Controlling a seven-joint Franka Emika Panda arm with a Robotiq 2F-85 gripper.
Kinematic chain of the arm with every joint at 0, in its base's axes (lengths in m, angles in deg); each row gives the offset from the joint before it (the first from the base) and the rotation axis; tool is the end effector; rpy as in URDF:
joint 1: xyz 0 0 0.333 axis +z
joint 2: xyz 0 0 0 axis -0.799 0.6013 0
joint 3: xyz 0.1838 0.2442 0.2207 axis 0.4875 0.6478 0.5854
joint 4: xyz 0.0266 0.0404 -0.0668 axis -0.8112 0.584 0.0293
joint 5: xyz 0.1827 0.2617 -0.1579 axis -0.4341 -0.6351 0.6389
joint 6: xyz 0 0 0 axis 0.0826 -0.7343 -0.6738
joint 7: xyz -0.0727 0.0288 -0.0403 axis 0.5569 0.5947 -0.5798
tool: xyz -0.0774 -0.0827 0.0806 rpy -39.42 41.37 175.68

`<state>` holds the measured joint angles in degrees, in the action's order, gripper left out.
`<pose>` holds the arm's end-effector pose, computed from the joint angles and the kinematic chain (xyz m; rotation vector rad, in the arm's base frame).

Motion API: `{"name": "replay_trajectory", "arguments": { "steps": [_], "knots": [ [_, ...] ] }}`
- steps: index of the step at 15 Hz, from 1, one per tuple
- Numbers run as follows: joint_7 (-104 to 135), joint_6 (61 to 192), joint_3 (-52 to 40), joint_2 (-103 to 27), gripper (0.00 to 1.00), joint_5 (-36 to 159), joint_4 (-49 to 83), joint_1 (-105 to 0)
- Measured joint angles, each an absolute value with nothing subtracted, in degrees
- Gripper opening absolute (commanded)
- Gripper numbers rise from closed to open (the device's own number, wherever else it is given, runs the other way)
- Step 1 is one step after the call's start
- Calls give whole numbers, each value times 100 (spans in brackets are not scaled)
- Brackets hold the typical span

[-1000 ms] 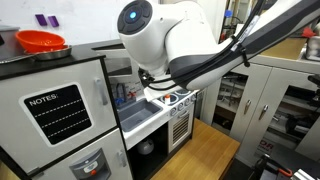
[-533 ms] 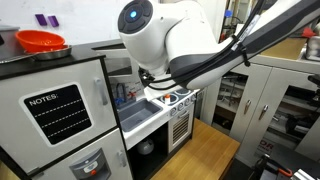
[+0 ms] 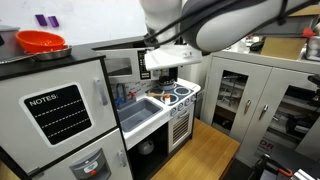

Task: Open the microwave door

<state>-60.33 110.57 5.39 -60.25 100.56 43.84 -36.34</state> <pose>0.4782 0.1593 0.5437 2.5498 -0.8573 0.8065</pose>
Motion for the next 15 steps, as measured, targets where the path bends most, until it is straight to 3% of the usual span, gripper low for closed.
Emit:
{"name": "replay_trajectory", "arguments": {
  "steps": [7, 15],
  "knots": [
    [-5329, 11010, 516, -7354, 100, 8142, 4708, -4140],
    [-5002, 11251, 529, -7435, 100, 7840, 4826, -4263]
  ]
}}
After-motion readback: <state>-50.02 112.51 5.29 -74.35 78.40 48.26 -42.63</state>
